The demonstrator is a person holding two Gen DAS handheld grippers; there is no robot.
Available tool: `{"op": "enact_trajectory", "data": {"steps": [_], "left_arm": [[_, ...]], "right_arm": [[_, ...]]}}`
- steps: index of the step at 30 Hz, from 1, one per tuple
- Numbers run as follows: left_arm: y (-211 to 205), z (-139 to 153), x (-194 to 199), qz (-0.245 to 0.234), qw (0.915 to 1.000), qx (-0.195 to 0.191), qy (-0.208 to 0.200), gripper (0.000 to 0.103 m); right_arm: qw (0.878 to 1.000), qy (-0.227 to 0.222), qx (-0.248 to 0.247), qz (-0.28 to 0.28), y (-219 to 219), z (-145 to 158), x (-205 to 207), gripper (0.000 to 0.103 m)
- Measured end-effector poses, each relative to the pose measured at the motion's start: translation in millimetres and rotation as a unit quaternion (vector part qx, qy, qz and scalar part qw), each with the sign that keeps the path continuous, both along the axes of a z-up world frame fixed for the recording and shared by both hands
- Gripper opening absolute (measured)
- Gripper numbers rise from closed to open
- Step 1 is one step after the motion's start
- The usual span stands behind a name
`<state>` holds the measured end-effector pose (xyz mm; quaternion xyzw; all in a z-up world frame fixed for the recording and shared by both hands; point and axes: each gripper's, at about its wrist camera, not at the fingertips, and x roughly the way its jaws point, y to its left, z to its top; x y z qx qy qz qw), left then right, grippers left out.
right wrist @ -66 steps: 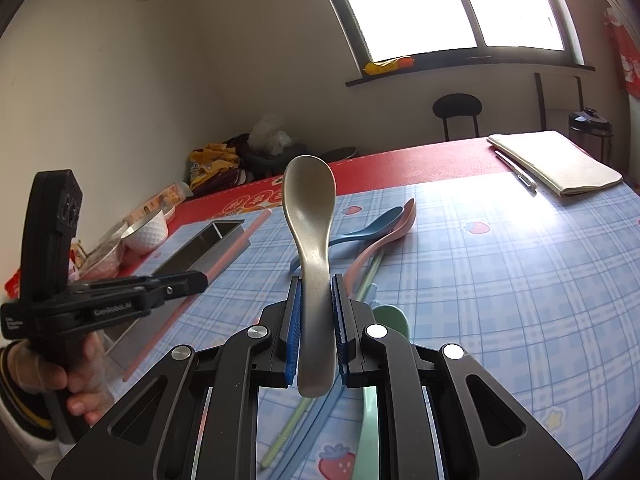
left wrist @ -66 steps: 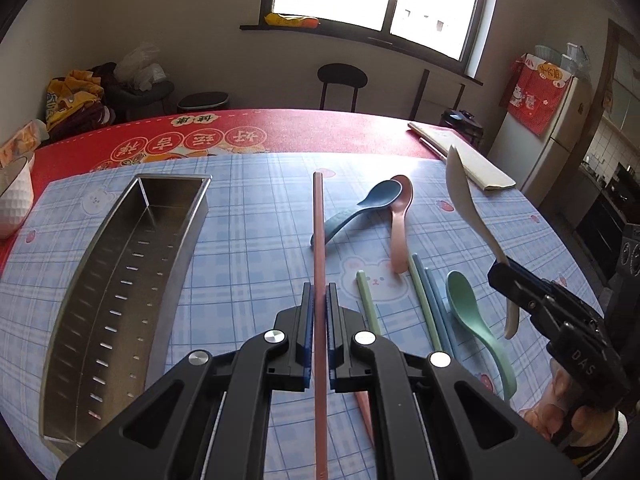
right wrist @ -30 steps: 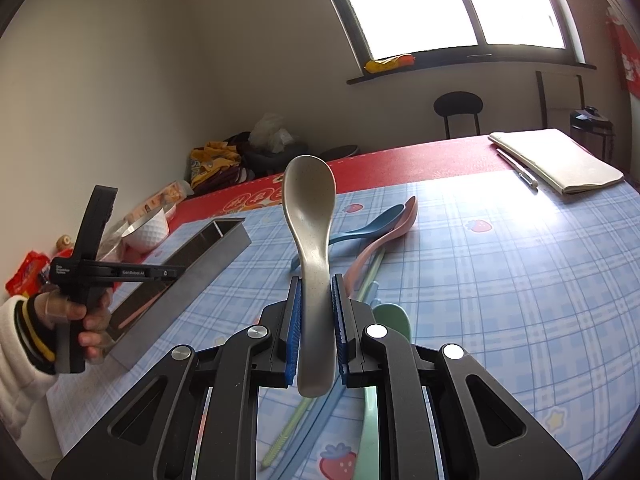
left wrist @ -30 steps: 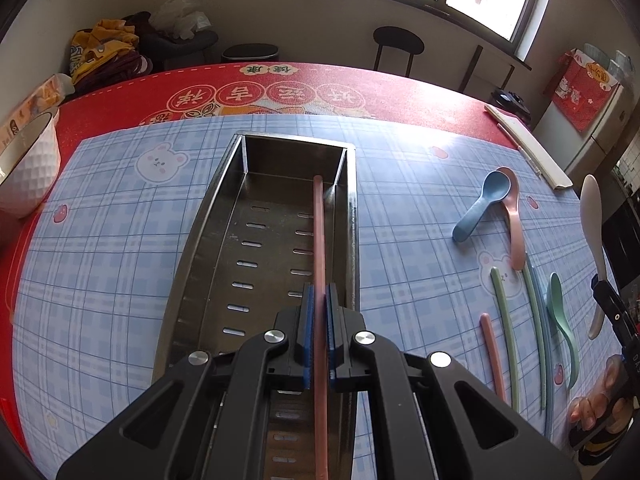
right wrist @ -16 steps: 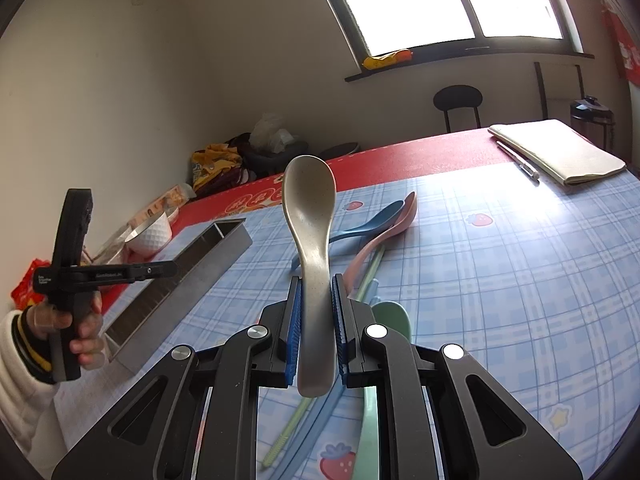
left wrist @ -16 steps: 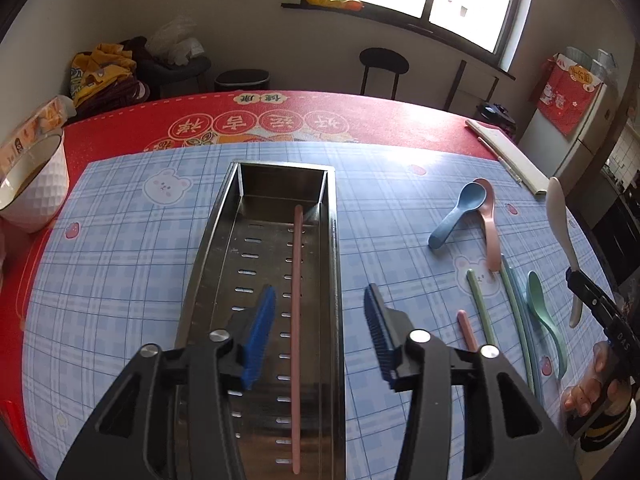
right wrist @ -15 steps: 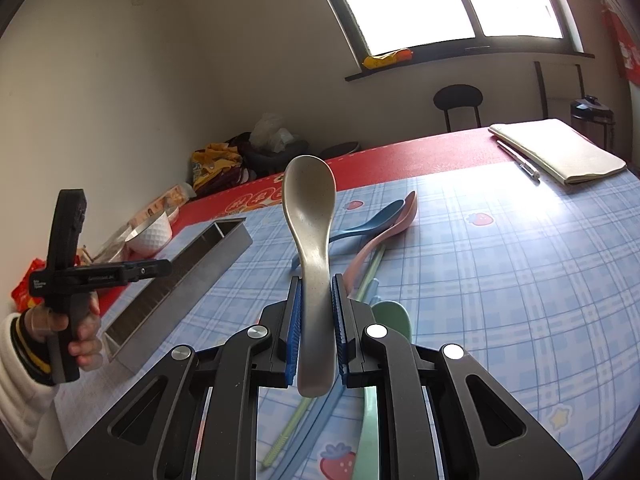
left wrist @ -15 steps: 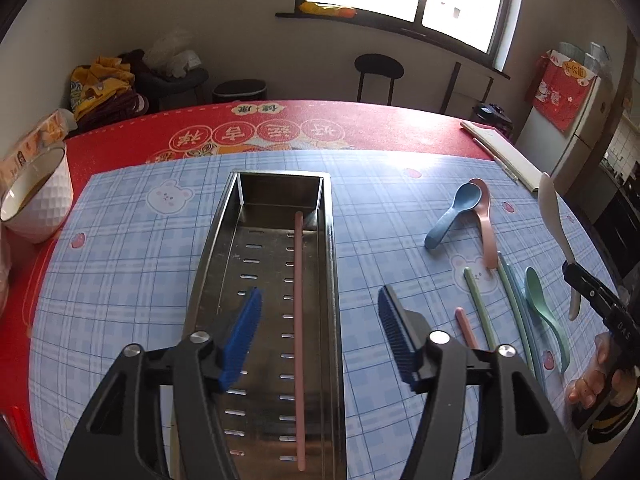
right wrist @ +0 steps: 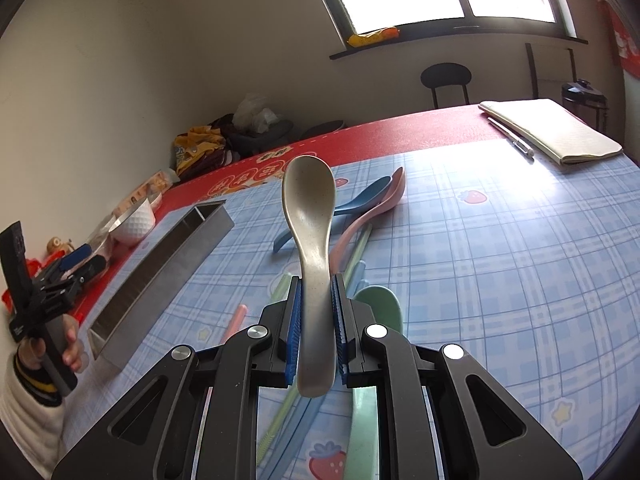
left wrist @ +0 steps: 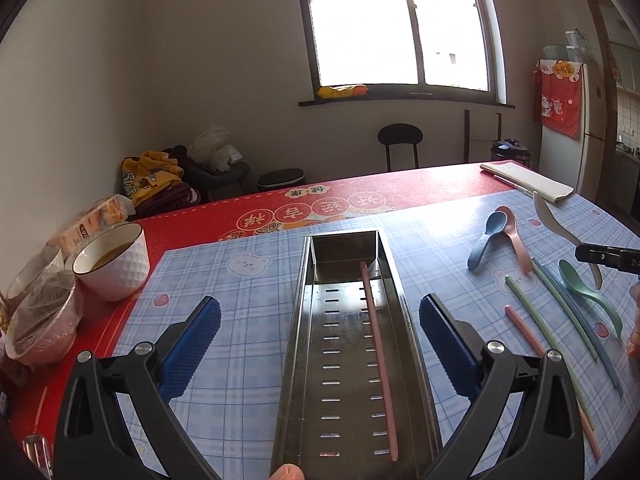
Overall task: Organize utensils
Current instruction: 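Lower the cream spoon into the steel caddy and open the right gripper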
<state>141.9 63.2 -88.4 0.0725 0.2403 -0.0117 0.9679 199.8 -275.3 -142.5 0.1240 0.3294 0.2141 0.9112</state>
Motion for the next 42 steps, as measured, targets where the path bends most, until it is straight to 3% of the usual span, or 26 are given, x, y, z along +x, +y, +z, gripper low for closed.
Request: {"op": "enact_trajectory", "data": {"steps": [4, 8, 13, 19, 26, 30, 35, 42], "left_arm": [[12.2, -1.7, -2.2, -0.026, 0.9992, -0.027, -0.01, 0.097], [18.3, -0.3, -10.4, -0.056, 0.997, -0.05, -0.02, 0.097], [32.1, 1.2, -13.7, -0.079, 0.9904, -0.114, -0.005, 0.097], [31.0, 2.1, -17.5, -0.076, 0.9913, -0.107, -0.004, 0.097], [33.7, 1.3, -18.1, -0.043, 0.9954, -0.085, -0.011, 0.097], [54.4, -1.2, -10.6, -0.013, 0.9925, -0.121, 0.008, 0.097], [69.3, -0.5, -9.2, 0.044, 0.9931, -0.109, -0.003, 0.097], [77.3, -2.0, -5.8, 0.06, 0.991, -0.119, 0.007, 0.097]], "right_arm": [[1.0, 0.009, -0.012, -0.017, 0.8, -1.2, 0.5, 0.015], [0.997, 0.032, -0.057, -0.035, 13.3, -0.7, 3.9, 0.015], [0.991, 0.065, -0.108, -0.053, 33.0, 6.4, 9.0, 0.015], [0.99, 0.09, -0.094, -0.056, 61.8, 30.5, 15.7, 0.015], [0.99, 0.121, -0.068, 0.01, 141.1, 49.3, 35.7, 0.015], [0.986, 0.145, -0.065, 0.04, 186.8, 53.6, 48.2, 0.015], [0.981, 0.176, -0.067, 0.045, 228.7, 48.5, 66.9, 0.015], [0.974, 0.214, -0.074, 0.026, 261.3, 31.4, 88.1, 0.015]]}}
